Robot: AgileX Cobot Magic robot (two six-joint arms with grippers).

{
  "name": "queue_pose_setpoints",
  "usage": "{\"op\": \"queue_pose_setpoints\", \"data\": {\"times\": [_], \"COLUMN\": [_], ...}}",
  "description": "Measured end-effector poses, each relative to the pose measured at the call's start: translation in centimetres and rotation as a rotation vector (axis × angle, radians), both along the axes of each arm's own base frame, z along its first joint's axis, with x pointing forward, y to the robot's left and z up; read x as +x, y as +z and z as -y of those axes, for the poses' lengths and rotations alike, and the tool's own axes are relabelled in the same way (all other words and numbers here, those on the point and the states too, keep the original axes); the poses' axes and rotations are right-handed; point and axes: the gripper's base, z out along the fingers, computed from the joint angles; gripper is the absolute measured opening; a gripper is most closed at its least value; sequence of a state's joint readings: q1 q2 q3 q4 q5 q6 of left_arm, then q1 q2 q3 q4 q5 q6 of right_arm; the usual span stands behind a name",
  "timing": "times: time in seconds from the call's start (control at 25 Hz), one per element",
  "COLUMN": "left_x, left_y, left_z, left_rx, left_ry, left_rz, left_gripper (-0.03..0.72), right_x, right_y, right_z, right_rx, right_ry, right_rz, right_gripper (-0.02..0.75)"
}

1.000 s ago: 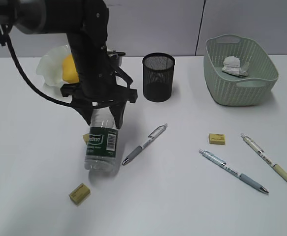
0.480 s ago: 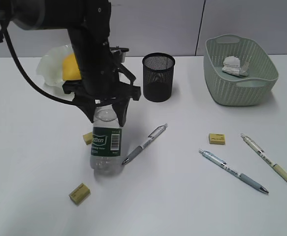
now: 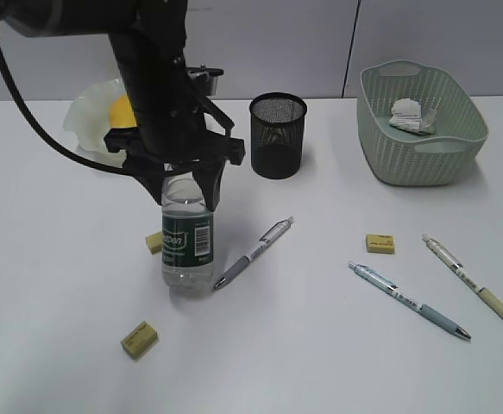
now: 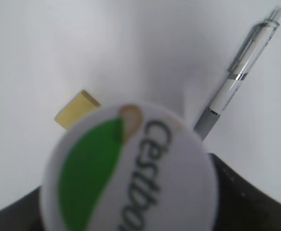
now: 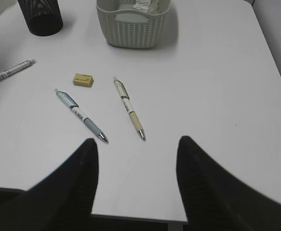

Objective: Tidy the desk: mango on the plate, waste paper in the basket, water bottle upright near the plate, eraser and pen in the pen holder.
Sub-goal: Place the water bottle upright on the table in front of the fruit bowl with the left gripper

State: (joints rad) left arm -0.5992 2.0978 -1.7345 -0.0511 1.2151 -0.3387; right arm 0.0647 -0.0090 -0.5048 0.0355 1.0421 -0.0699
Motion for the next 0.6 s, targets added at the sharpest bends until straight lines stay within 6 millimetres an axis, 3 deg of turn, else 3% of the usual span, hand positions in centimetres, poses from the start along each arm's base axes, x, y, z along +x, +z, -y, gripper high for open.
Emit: {"op": "queue_pose_setpoints", "data": {"times": [0.6], "left_x": [-0.3], "left_y": [3.6], "left_z": [-0.9], "left_rx": [-0.025], "left_ry": [-0.006], "left_rz": [0.104], "left_gripper": [0.514], "right_x": [0.0], "right_y": [0.0], "right_z": [0.0], "right_rx": [0.000], "right_ry": [0.000], "right_rz": [0.001], "right_gripper": [0.421]}}
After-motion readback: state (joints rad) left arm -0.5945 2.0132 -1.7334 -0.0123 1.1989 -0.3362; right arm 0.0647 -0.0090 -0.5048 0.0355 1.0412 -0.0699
